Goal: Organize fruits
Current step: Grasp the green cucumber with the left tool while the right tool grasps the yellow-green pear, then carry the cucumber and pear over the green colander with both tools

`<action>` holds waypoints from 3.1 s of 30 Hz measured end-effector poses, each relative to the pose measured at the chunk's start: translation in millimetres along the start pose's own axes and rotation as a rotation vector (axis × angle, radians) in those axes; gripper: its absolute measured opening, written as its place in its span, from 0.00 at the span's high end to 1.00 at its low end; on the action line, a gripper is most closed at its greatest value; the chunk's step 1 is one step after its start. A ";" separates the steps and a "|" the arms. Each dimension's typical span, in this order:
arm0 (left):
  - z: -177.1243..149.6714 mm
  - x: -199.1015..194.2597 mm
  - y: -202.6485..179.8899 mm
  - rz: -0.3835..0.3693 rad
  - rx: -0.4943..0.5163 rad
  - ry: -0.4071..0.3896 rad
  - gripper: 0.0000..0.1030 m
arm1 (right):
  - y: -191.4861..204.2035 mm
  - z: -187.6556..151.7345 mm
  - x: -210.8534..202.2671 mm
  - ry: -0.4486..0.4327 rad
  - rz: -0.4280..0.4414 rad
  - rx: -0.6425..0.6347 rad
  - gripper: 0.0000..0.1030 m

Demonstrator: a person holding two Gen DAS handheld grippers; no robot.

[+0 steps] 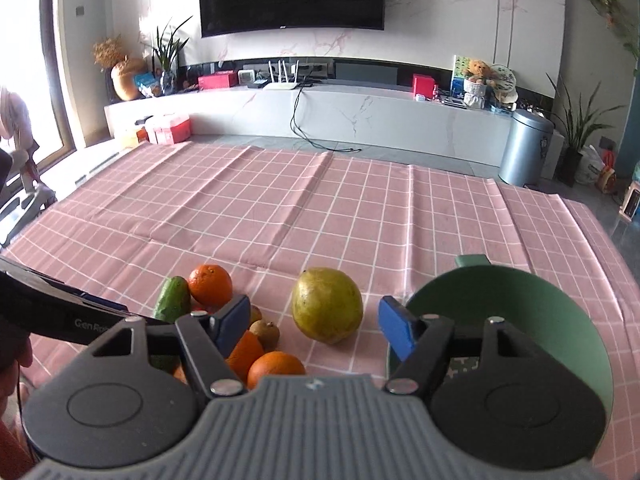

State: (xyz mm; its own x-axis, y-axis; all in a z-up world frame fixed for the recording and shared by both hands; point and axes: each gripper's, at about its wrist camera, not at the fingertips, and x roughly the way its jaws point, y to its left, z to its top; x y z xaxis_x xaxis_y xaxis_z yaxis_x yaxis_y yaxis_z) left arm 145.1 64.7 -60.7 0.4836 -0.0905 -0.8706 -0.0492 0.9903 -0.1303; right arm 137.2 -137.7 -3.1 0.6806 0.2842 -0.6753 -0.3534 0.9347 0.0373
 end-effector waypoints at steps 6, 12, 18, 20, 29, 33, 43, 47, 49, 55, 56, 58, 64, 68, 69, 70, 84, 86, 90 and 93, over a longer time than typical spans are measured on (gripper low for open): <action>5.0 19.6 7.8 0.019 -0.035 0.074 0.40 | -7.4 16.1 41.9 0.088 0.019 -0.140 0.34; 10.8 28.7 9.9 -0.007 -0.064 0.118 0.43 | -5.2 22.8 76.2 0.183 0.040 -0.242 0.34; 13.0 35.5 7.3 -0.003 -0.044 0.137 0.47 | -4.6 23.7 96.6 0.244 0.063 -0.279 0.34; 13.4 36.8 6.9 0.003 -0.041 0.141 0.50 | -3.8 23.6 100.8 0.256 0.065 -0.286 0.34; 8.7 34.7 11.3 -0.030 -0.042 0.119 0.54 | 0.1 19.5 110.5 0.286 0.059 -0.294 0.42; 4.5 31.5 12.5 -0.029 -0.027 0.100 0.56 | 1.3 17.8 108.1 0.264 0.046 -0.275 0.43; -9.5 5.3 19.6 -0.028 -0.039 0.029 0.58 | 11.5 21.5 58.3 0.163 0.038 -0.202 0.45; -17.9 -1.5 19.5 -0.023 -0.031 0.031 0.59 | 11.8 13.9 34.5 0.157 0.030 -0.170 0.45; -22.2 -2.7 19.9 -0.023 -0.030 0.036 0.59 | 11.6 6.7 21.0 0.151 0.019 -0.152 0.45; -33.8 -5.3 18.1 -0.030 -0.014 0.035 0.59 | 10.6 -24.2 -15.9 0.122 0.001 -0.053 0.45; -35.2 -5.0 17.5 -0.030 -0.012 0.038 0.59 | 10.8 -30.4 -19.9 0.118 -0.007 -0.042 0.45; -38.1 -4.1 16.5 -0.031 -0.011 0.046 0.59 | 9.5 -39.7 -24.8 0.122 -0.025 -0.012 0.45; -45.0 0.2 14.9 -0.033 0.000 0.076 0.59 | -6.0 -57.0 -28.0 0.187 -0.047 0.098 0.45; -47.0 2.4 14.9 -0.034 0.004 0.090 0.59 | -15.9 -61.8 -25.5 0.245 -0.062 0.160 0.45; -47.2 2.4 15.0 -0.035 0.005 0.091 0.59 | -17.9 -63.9 -23.0 0.271 -0.060 0.174 0.45; -47.1 2.5 15.3 -0.036 0.003 0.091 0.59 | -19.4 -66.1 -22.1 0.283 -0.056 0.188 0.45; -45.4 10.9 17.9 -0.045 -0.005 0.098 0.58 | -26.2 -78.2 -14.0 0.394 -0.082 0.243 0.38; -45.5 10.8 18.7 -0.046 -0.008 0.097 0.58 | -26.0 -78.2 -13.1 0.402 -0.087 0.241 0.38; -46.8 10.2 19.6 -0.051 -0.013 0.092 0.59 | -22.5 -78.5 -10.4 0.428 -0.102 0.210 0.37; -48.0 9.0 17.3 -0.051 -0.005 0.090 0.60 | -18.7 -79.0 -8.9 0.437 -0.114 0.174 0.37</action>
State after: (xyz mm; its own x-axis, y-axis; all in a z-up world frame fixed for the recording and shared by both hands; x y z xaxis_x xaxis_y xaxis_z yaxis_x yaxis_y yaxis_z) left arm 106.6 76.0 -93.6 0.4051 -0.1497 -0.9019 -0.0315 0.9836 -0.1774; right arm 87.1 -174.5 -56.0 0.3620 0.0964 -0.9272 -0.1540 0.9872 0.0425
